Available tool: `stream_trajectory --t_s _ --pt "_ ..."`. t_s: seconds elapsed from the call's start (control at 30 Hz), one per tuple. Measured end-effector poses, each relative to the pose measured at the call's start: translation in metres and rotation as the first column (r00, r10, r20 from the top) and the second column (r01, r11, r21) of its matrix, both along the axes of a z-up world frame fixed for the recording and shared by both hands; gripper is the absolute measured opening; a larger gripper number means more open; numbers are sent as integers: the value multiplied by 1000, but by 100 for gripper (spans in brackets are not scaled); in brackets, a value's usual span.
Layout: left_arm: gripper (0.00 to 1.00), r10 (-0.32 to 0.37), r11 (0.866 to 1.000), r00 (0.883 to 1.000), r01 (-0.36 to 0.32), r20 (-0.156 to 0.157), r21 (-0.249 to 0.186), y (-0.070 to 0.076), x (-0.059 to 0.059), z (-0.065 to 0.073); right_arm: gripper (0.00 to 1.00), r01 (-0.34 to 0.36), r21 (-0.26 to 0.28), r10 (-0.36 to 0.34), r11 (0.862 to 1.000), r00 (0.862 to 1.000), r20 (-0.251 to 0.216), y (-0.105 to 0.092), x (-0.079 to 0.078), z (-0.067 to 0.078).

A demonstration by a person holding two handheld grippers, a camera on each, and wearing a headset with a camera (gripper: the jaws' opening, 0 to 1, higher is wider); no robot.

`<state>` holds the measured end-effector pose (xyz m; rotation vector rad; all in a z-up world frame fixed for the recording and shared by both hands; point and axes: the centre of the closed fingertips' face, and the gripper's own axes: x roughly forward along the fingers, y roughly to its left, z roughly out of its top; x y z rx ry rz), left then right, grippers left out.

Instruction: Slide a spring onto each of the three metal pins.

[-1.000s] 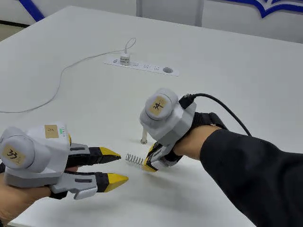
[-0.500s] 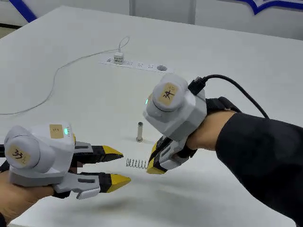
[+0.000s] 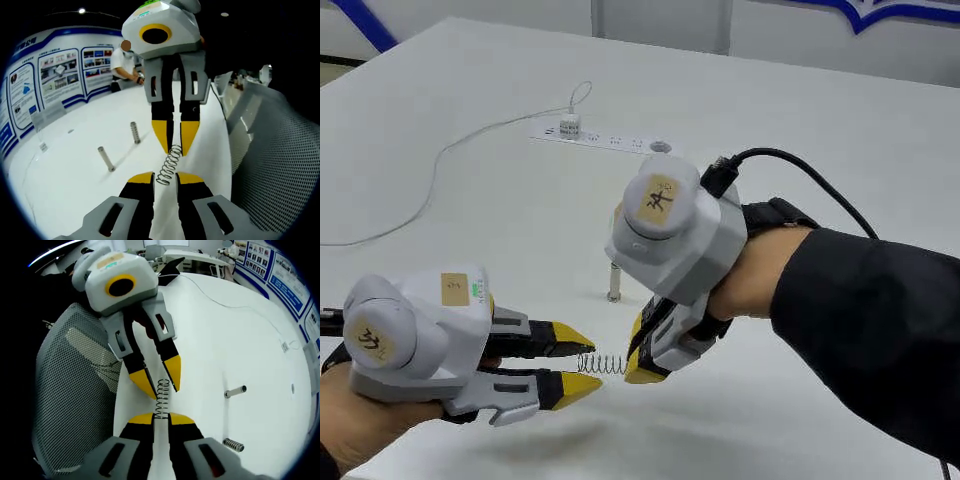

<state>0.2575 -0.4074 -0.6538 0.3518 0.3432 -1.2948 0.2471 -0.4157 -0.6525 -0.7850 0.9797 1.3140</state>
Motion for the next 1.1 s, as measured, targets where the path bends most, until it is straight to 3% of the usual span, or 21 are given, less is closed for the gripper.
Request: stream_trajectory --t_s 0.17,0.6,1.1 --pt "13 4 1000 1000 -4 7 -6 1 2 1 11 -3 2 3 1000 1000 12 1 1 8" --pt "12 21 1000 1000 -22 -8 -18 1 5 2 11 -11 73 5 997 997 81 14 8 31" --pt "11 12 1000 1000 -12 -23 -27 -2 2 3 11 -25 134 10 991 993 116 32 10 42"
